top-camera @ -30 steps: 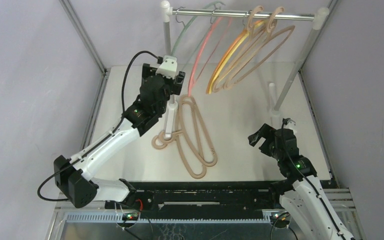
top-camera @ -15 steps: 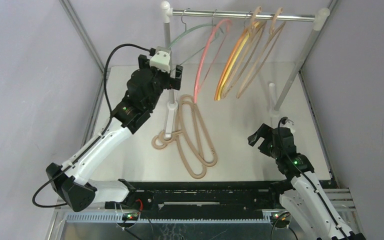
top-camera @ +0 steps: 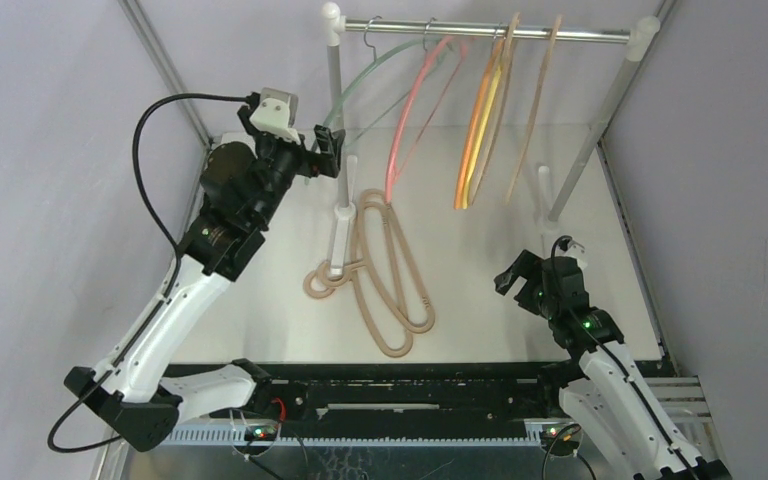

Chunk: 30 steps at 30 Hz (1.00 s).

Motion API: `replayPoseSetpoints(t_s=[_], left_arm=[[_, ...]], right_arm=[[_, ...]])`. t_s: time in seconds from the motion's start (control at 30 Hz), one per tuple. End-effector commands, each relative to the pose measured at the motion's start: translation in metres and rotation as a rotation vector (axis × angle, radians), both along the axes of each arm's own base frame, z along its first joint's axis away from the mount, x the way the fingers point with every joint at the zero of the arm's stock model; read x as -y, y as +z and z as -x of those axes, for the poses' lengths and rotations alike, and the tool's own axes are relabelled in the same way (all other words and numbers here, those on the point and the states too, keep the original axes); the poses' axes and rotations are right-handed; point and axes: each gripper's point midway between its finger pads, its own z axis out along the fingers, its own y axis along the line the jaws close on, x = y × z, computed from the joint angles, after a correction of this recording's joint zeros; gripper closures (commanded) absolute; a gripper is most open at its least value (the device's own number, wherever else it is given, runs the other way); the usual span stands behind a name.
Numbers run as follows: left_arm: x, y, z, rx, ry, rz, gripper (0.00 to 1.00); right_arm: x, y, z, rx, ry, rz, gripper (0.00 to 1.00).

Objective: Organize the hangers

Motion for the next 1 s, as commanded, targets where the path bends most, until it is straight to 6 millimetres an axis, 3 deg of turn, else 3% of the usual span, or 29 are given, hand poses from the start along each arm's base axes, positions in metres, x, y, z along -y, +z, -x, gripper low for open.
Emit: replayPoseSetpoints(t_s=[0.0,0.37,0.53,0.67,0.77,0.9,0.97], left_arm=[[0.001,0.030,0.022,0.058,-0.082,0.089,0.00],[-0.037,0.005,0.073,0.016,-0.060,0.216,0.01],[-0.034,-0.050,0.076,-0.124,-0.065,0.232,0.01],[-0.038,-0.095,0.084,-0.201,-0.045,0.280,0.12],[-0.042,-0.123,0.092,-0.243,-0.031,0.305,0.21],[-0.047,-0.153,0.101,-0.291,-0.016,0.318,0.33],[-0.050,-0.163,0.104,-0.309,-0.006,0.318,0.46]], right_arm=[[-0.001,0.012,-0.010,0.065,-0.004,-0.002,0.00],[0.000,0.024,-0.014,0.101,-0.008,-0.002,0.00],[0.003,0.048,-0.022,0.151,-0.016,0.014,0.01],[0.011,0.073,-0.028,0.207,-0.047,0.043,0.08],[0.015,0.090,-0.032,0.243,-0.057,0.060,0.24],[0.018,0.104,-0.033,0.263,-0.064,0.074,0.74],[0.020,0.105,-0.031,0.259,-0.072,0.078,0.99]])
